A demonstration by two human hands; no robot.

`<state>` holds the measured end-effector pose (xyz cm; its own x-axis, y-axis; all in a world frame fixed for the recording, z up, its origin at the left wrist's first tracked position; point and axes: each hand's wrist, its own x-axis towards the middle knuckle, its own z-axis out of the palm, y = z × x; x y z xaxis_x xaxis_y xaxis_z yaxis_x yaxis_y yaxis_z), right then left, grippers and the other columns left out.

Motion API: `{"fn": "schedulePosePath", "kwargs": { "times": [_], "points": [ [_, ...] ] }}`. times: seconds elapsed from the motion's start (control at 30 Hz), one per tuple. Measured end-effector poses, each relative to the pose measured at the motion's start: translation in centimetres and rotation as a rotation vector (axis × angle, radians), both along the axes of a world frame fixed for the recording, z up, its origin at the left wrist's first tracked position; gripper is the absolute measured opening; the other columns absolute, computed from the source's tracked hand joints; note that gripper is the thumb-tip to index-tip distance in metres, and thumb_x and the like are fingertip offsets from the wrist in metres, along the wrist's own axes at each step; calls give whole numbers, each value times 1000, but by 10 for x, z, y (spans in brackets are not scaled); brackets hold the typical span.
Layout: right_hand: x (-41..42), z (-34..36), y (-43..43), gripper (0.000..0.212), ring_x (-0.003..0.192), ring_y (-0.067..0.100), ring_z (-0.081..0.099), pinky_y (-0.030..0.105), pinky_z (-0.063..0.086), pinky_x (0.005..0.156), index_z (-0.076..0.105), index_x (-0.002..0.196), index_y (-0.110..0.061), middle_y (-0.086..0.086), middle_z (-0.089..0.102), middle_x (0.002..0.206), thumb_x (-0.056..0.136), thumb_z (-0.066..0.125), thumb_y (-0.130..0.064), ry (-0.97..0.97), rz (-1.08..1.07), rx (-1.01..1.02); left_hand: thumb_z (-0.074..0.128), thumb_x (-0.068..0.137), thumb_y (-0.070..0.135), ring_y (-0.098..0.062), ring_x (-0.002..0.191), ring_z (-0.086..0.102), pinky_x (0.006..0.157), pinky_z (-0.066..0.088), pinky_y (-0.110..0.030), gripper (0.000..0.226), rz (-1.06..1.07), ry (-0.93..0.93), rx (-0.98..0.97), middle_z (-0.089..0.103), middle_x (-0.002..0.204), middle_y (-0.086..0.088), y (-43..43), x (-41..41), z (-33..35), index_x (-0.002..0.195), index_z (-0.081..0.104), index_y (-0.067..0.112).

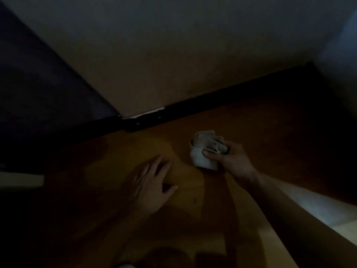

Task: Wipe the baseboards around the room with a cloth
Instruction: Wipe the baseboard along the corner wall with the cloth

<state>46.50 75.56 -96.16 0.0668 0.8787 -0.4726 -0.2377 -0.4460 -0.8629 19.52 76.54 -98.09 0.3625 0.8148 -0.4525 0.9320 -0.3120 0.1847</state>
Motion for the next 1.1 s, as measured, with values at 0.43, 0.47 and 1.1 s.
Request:
{"fn": "schedulePosePath", "kwargs": {
  "times": [0.43, 0.47, 1.1],
  "points": [
    [-117, -23, 71, 19, 81, -7, 63, 15, 51, 69, 61, 95, -33, -28, 61, 81, 82, 75, -31, -656, 100, 339, 53, 91, 65, -17, 150, 27, 116, 25, -58, 59, 124, -285, 499, 36, 160, 5, -42, -34, -54, 143, 54, 37],
    [-122, -25, 76, 18, 79, -9, 61, 8, 46, 65, 62, 95, -32, -29, 60, 79, 82, 75, -32, -687, 83, 371, 56, 90, 64, -17, 150, 29, 116, 26, -58, 57, 120, -308, 542, 39, 159, 4, -43, -34, -58, 139, 58, 36],
    [-134, -41, 106, 22, 86, 15, 65, 12, 33, 63, 70, 103, -24, -3, 73, 96, 82, 67, -34, -935, -141, 357, 63, 84, 57, -21, 146, 37, 115, 28, -57, 54, 142, -320, 615, 45, 155, 2, -43, -32, -58, 131, 66, 30]
  ]
}}
